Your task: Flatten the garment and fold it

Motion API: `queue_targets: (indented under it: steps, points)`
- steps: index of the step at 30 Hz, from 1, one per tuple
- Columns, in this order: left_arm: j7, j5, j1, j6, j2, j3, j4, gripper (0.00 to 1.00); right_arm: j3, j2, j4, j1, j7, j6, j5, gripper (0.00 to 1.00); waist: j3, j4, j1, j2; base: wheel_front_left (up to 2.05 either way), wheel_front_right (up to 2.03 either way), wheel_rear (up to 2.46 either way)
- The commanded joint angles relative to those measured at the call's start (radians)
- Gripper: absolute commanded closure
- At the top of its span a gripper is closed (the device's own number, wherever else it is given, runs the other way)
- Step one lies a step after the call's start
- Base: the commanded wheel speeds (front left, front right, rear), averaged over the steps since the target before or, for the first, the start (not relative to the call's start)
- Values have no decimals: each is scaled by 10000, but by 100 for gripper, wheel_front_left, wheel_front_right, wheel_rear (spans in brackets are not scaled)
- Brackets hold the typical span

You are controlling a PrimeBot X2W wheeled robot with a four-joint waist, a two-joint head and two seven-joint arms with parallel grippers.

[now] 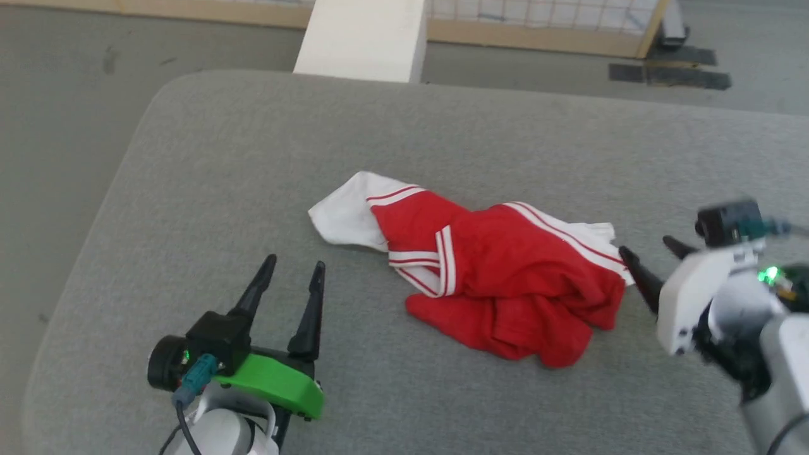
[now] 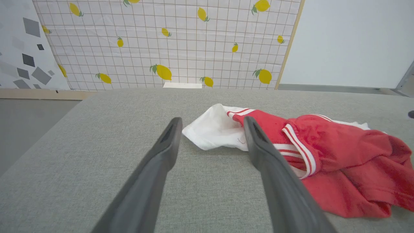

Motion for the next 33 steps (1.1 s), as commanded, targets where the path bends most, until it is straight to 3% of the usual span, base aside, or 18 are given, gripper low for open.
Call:
queue_targets:
  steps: [1, 8, 13, 14, 21, 22, 23, 33]
  points:
    - [-35, 233, 88, -173, -176, 92, 82, 0, 225, -320, 231, -497, 583, -15, 217, 0, 537, 546, 0, 30, 0, 0, 0]
    - [-35, 726, -96, -811, -1044, 651, 315, 0, 1093, -1439, 1680, -2357, 2854, -15, 1055, 0, 1190, 1335, 0, 30, 0, 0, 0]
    - [-35, 1056, -174, -1159, -1478, 960, 456, 0, 1753, -1871, 2537, -3081, 3311, -15, 1157, 0, 1555, 1756, 0, 30, 0, 0, 0]
    - [-35, 1181, -247, -1327, -1696, 1102, 553, 0, 2335, -2123, 2963, -3260, 3302, -15, 1173, 0, 1749, 1999, 0, 30, 0, 0, 0]
    - [-35, 1349, -262, -1544, -1989, 1425, 750, 0, 3775, -2410, 3367, -3052, 3328, -15, 1950, 1, 1949, 2238, 0, 30, 0, 0, 0]
    - [-35, 1377, -253, -1571, -2016, 1464, 779, 0, 3954, -2471, 3410, -3012, 3292, -15, 2056, 61, 1942, 2242, 0, 30, 0, 0, 0]
    - [-35, 1401, -244, -1590, -2034, 1496, 810, 0, 4070, -2520, 3443, -2994, 3223, -15, 2126, 99, 1910, 2236, 0, 30, 0, 0, 0]
    - [-36, 1659, -41, -1753, -2089, 1908, 1142, 0, 3879, -2686, 3520, -3240, 1098, -15, 2596, 100, 875, 1375, 0, 30, 0, 0, 0]
